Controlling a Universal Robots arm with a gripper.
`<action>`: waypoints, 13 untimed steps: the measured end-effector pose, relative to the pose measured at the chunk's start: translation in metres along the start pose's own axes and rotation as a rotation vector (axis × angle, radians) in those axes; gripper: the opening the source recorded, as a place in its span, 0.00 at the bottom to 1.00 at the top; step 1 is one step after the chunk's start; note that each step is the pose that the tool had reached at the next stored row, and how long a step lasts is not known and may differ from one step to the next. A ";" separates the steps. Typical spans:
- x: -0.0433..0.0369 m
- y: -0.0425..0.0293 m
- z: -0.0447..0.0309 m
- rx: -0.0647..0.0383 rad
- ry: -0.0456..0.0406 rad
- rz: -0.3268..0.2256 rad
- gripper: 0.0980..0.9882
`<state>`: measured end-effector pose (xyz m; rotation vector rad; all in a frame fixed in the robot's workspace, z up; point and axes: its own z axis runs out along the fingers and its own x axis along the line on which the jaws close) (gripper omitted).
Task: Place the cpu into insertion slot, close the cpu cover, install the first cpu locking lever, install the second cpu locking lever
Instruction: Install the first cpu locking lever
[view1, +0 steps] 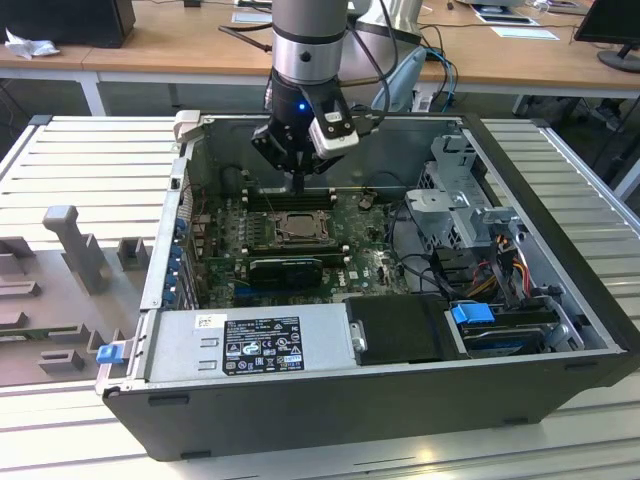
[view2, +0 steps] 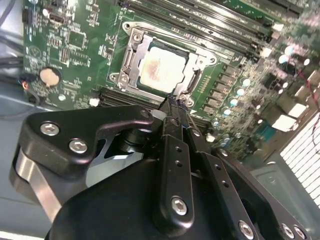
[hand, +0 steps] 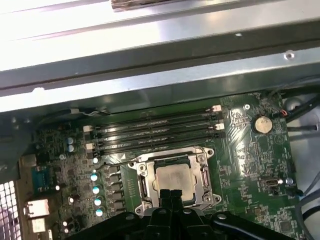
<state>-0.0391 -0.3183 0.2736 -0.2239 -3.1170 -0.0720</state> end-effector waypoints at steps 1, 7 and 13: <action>0.0000 0.0000 0.0000 0.000 0.0006 -0.014 0.01; 0.0133 -0.0020 0.0005 -0.002 0.0008 -0.041 0.01; 0.0155 -0.0025 0.0022 -0.001 0.0063 -0.158 0.01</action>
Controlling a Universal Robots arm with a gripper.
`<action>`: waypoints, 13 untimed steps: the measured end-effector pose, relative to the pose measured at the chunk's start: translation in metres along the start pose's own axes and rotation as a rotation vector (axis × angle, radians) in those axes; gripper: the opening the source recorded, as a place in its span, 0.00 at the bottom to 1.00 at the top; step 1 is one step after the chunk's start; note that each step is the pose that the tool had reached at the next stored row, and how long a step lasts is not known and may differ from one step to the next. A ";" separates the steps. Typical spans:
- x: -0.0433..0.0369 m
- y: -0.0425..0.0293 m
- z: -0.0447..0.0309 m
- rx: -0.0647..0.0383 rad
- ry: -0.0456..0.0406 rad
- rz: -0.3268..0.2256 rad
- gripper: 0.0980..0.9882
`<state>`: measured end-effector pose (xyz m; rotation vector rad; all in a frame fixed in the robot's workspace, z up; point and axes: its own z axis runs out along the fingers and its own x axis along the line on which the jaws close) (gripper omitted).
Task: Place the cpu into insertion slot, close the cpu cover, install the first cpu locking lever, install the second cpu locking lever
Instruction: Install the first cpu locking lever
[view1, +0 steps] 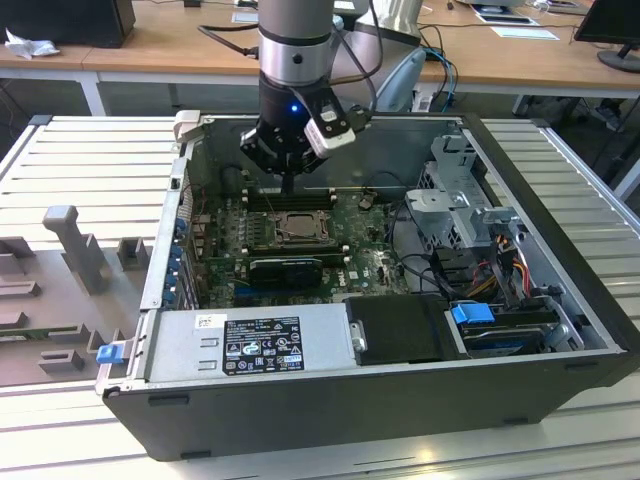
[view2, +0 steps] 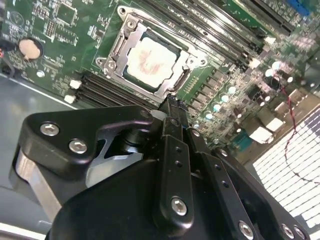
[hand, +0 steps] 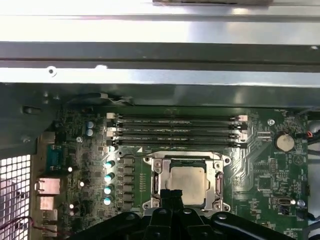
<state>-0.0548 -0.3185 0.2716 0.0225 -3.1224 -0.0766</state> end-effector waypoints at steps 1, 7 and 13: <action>0.0043 0.0001 0.0006 -0.002 -0.0002 -0.001 0.01; 0.0339 0.0004 0.0045 -0.011 -0.0060 -0.001 0.01; 0.0501 0.0035 0.0084 -0.014 -0.0091 -0.002 0.01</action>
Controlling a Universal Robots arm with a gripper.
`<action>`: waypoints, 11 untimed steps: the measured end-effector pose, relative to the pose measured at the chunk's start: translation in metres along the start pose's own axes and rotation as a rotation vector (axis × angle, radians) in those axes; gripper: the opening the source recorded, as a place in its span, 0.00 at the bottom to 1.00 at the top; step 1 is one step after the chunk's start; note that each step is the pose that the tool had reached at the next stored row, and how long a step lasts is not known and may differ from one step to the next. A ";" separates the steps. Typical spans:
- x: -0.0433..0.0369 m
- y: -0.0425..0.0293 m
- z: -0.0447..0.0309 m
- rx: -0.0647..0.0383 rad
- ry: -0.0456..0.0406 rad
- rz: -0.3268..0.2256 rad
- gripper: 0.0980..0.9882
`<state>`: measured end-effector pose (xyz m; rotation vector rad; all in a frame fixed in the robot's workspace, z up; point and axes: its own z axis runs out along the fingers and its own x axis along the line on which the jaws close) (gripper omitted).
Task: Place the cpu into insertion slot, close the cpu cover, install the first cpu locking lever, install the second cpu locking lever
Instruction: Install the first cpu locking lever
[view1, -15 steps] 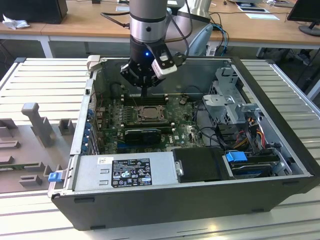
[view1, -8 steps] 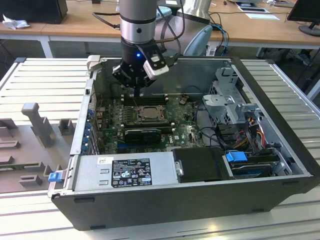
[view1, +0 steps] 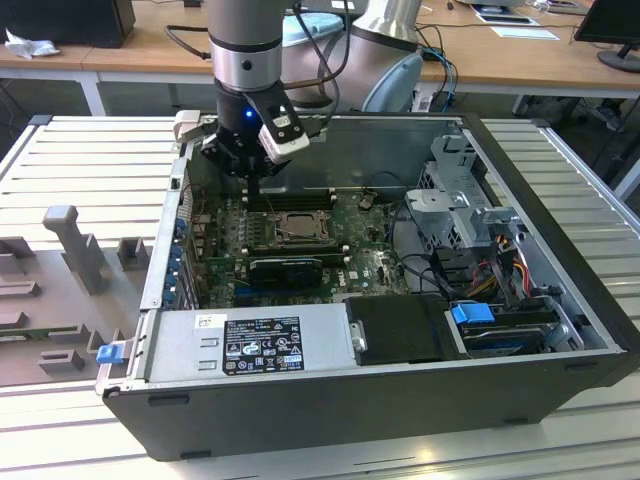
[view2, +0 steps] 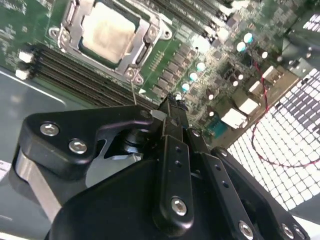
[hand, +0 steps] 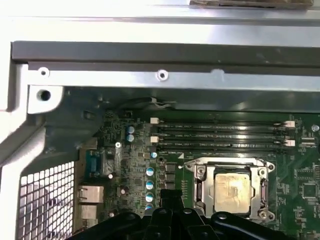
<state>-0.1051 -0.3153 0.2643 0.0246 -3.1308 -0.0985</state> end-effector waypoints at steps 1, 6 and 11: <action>0.0012 0.0013 0.0003 0.000 0.0000 0.000 0.01; 0.0028 0.0144 0.0037 -0.001 0.0000 0.000 0.01; 0.0000 0.0210 0.0055 -0.001 0.0001 0.000 0.01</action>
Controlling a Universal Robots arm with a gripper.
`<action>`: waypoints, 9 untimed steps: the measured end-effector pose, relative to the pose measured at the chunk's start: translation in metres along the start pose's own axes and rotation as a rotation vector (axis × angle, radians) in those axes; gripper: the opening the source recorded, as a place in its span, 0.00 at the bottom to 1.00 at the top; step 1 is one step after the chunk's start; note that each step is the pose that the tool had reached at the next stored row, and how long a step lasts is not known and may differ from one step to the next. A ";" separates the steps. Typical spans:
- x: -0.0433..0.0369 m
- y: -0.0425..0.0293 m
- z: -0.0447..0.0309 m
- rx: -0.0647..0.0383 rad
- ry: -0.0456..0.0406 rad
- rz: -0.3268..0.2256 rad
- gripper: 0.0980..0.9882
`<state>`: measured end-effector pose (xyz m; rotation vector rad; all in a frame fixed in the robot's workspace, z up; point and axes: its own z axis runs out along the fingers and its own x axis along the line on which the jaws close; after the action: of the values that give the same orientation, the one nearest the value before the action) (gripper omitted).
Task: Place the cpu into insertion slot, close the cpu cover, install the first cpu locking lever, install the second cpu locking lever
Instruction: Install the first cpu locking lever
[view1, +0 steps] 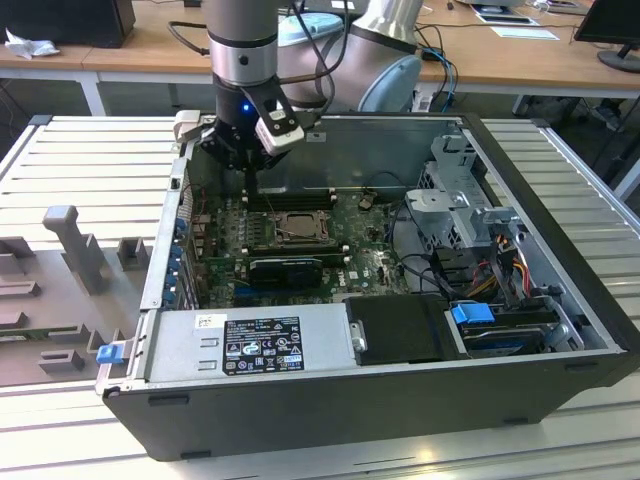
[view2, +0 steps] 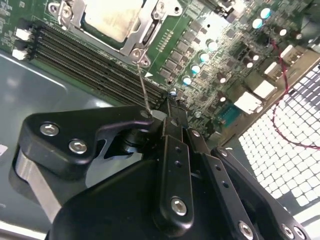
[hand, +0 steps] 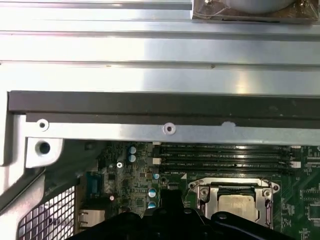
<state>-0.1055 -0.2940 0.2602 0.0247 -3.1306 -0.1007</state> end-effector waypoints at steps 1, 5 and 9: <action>-0.0014 0.0004 0.0002 0.000 0.0000 0.000 0.01; -0.0029 0.0004 0.0003 0.000 -0.0001 0.000 0.01; -0.0057 0.0004 0.0005 0.000 -0.0001 0.000 0.01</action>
<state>-0.0997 -0.2935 0.2597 0.0244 -3.1307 -0.1007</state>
